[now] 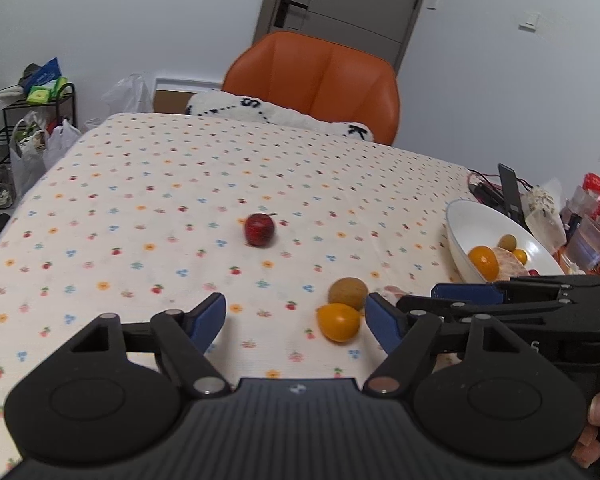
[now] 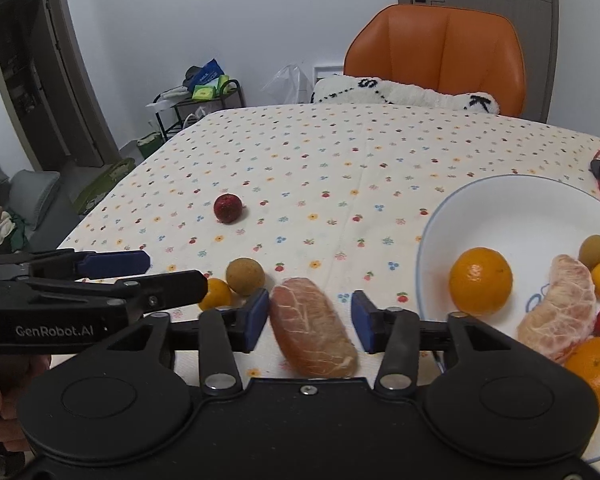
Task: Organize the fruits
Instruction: 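Move the left tool to a small mandarin while the right tool approaches a pomelo segment, then grasp the small mandarin with the left tool while the right tool grasps the pomelo segment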
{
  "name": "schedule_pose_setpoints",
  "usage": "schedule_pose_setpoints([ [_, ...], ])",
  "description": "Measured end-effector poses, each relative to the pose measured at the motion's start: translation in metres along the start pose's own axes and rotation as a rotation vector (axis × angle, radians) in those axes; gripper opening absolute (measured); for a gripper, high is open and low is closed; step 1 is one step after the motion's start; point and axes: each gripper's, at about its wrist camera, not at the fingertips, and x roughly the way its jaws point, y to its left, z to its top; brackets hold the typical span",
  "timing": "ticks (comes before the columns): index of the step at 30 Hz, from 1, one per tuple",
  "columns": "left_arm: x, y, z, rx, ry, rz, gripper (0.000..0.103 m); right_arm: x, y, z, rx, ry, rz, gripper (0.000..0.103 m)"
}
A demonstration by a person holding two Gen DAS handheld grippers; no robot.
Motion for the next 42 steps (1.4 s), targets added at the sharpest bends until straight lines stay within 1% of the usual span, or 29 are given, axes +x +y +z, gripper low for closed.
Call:
schedule_pose_setpoints([
  [6,0.008,-0.001,0.001,-0.017,0.008,-0.017,0.057,-0.001,0.000,-0.001,-0.019,-0.003,0.002,0.049],
  [11,0.014,-0.003,0.001,-0.014,0.021,-0.034,0.054,-0.004,0.000,-0.003,-0.033,0.010,0.010,0.050],
  [14,0.020,-0.009,-0.001,0.004,0.030,-0.047,0.053,-0.009,-0.003,-0.006,-0.038,0.008,0.013,0.050],
  [15,0.021,-0.011,-0.001,0.014,0.025,-0.046,0.051,-0.010,-0.005,-0.007,-0.041,0.008,0.014,0.050],
  [16,0.023,-0.014,-0.002,0.024,0.022,-0.041,0.043,-0.011,-0.005,-0.007,-0.045,0.008,0.014,0.050],
  [17,0.024,-0.015,-0.002,0.033,0.023,-0.037,0.039,-0.012,-0.005,-0.007,-0.048,0.009,0.016,0.050],
  [19,0.024,-0.017,-0.003,0.048,0.023,-0.058,0.027,-0.012,-0.007,-0.007,-0.046,0.008,0.025,0.051],
  [20,0.025,-0.018,-0.003,0.056,0.029,-0.063,0.024,-0.012,-0.007,-0.006,-0.042,0.008,0.030,0.051],
  [22,0.024,-0.019,-0.004,0.065,0.027,-0.048,0.024,-0.012,-0.008,-0.006,-0.041,0.006,0.043,0.051],
  [26,0.021,-0.011,-0.003,0.049,0.030,-0.037,0.024,-0.008,-0.003,-0.005,-0.060,0.002,0.055,0.057],
  [30,0.016,0.000,-0.002,0.030,0.028,-0.016,0.024,-0.003,0.002,-0.004,-0.075,0.004,0.058,0.057],
  [34,0.012,0.008,-0.003,0.015,0.026,-0.005,0.024,0.002,0.009,-0.002,-0.100,0.012,0.049,0.057],
  [39,0.005,0.016,-0.004,-0.001,0.021,0.010,0.024,0.009,0.018,-0.002,-0.154,0.030,0.010,0.058],
  [42,0.002,0.019,-0.005,-0.006,0.022,0.022,0.024,0.010,0.021,-0.003,-0.164,0.044,-0.010,0.058],
])
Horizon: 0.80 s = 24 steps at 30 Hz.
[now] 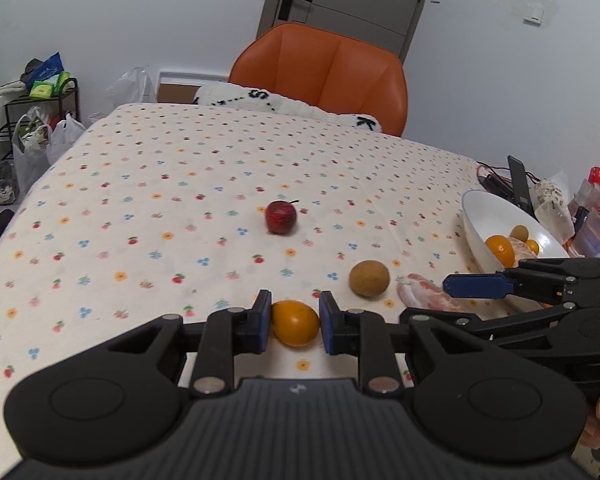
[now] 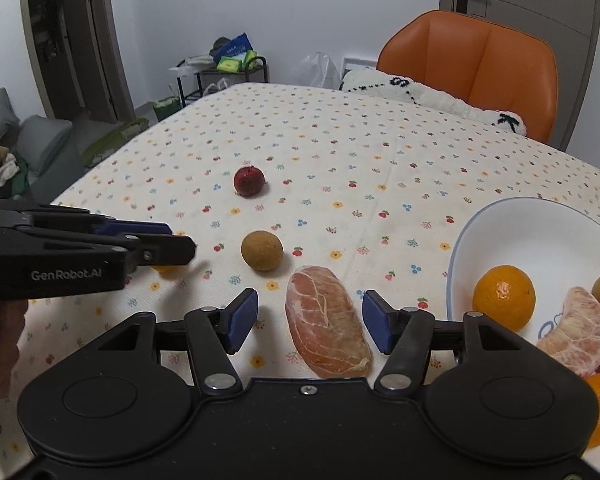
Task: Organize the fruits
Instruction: 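Grasp the small mandarin with the left tool while the right tool grasps the pomelo segment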
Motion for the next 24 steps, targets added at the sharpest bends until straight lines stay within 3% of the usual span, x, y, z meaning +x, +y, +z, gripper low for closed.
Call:
schedule_pose_setpoints([
  [8,-0.006,0.004,-0.005,-0.016,0.000,-0.003,0.024,-0.007,0.001,-0.006,0.000,0.031,-0.015,0.059],
  [10,-0.008,0.004,-0.007,-0.018,-0.001,-0.009,0.024,-0.009,0.001,-0.006,0.010,0.030,-0.024,0.052],
  [11,-0.009,0.004,-0.007,-0.018,-0.003,-0.012,0.024,-0.010,0.000,-0.006,0.017,0.031,-0.021,0.040],
  [13,-0.012,0.004,-0.008,-0.017,-0.010,-0.016,0.024,-0.012,-0.003,-0.006,0.054,0.038,0.018,0.034],
  [24,-0.021,0.005,-0.008,-0.022,-0.032,-0.026,0.024,-0.004,0.003,-0.001,0.073,0.027,0.005,0.041],
])
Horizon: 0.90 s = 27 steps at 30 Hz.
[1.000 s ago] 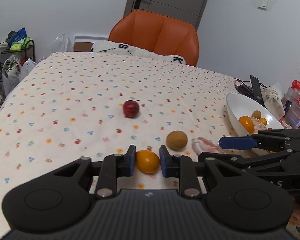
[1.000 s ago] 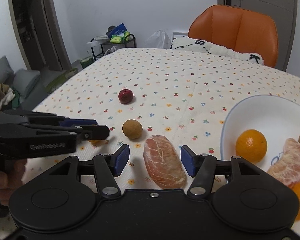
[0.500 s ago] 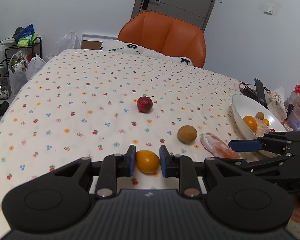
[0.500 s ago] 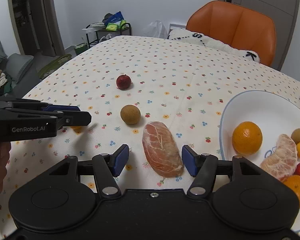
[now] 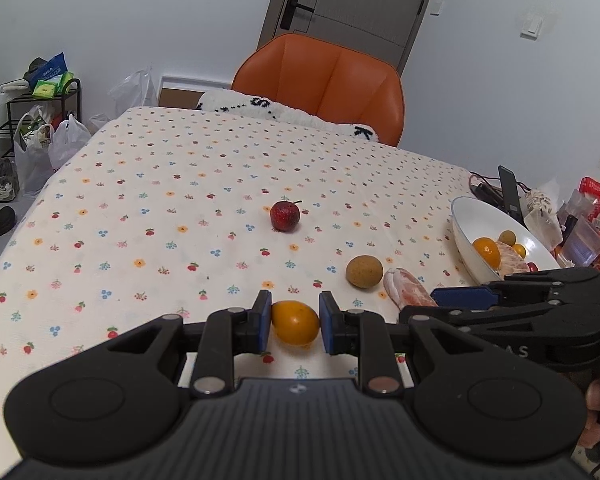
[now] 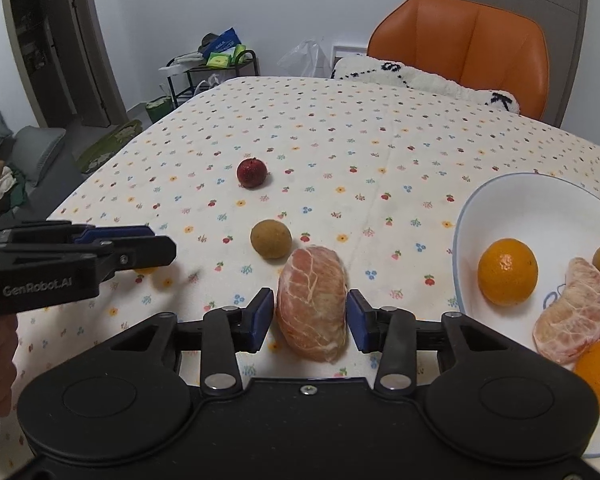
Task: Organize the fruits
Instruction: 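Grasp the small mandarin with the left tool while the right tool grasps the pomelo segment, then carry the mandarin and pomelo segment over the white plate and open both tools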
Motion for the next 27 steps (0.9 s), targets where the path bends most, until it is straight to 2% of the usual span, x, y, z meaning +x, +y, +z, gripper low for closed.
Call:
schedule_pose_setpoints([
  [6,-0.002,-0.001,0.002,0.003,-0.009,-0.002,0.024,-0.002,-0.007,-0.001,0.048,-0.023,0.007,0.034],
  [13,-0.005,-0.012,0.009,0.024,-0.026,-0.005,0.024,-0.019,-0.011,0.002,0.067,-0.076,0.035,0.033],
  [27,-0.003,-0.057,0.030,0.105,-0.061,-0.036,0.024,-0.055,-0.046,0.004,0.120,-0.186,0.013,0.033],
])
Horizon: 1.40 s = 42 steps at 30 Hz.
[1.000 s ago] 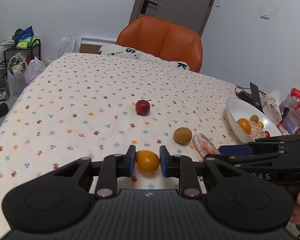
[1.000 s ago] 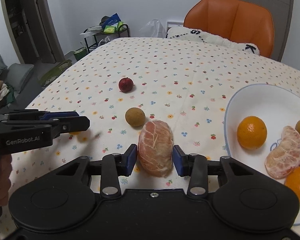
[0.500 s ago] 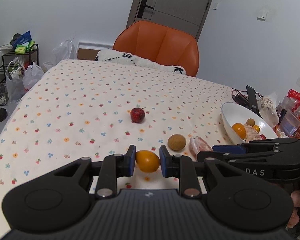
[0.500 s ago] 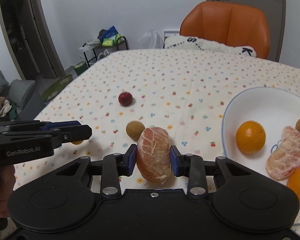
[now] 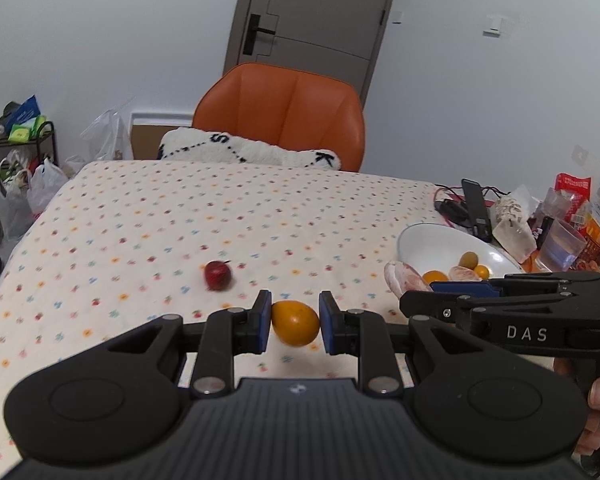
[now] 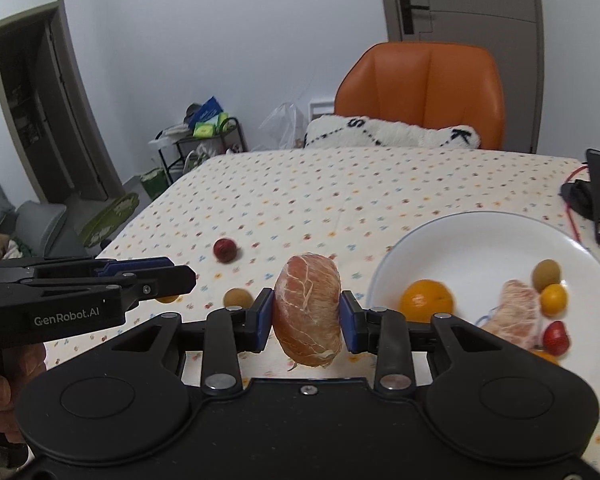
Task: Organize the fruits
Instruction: 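Carry the mandarin and pomelo segment over the white plate and open both tools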
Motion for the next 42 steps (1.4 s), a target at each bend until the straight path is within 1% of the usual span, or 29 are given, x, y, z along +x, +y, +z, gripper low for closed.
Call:
schedule_pose_setpoints([
  [10,0.011,-0.036,0.009,0.055,-0.002,-0.038,0.024,-0.018,-0.031,-0.001,0.030,-0.050,-0.038,0.033],
  [17,0.024,-0.063,0.013,0.092,0.002,-0.075,0.024,-0.028,-0.056,-0.006,0.077,-0.072,-0.070,0.033],
  [27,0.048,-0.095,0.017,0.135,0.016,-0.122,0.024,-0.035,-0.085,-0.017,0.131,-0.087,-0.104,0.033],
  [37,0.069,-0.116,0.018,0.152,0.028,-0.137,0.024,-0.042,-0.103,-0.024,0.166,-0.095,-0.133,0.033],
  [39,0.071,-0.117,0.018,0.141,0.036,-0.137,0.025,-0.042,-0.104,-0.024,0.168,-0.095,-0.134,0.033],
  [40,0.072,-0.116,0.019,0.131,0.042,-0.134,0.028,-0.042,-0.104,-0.024,0.168,-0.096,-0.135,0.033],
  [42,0.073,-0.114,0.019,0.115,0.055,-0.126,0.028,-0.041,-0.104,-0.024,0.170,-0.095,-0.137,0.033],
])
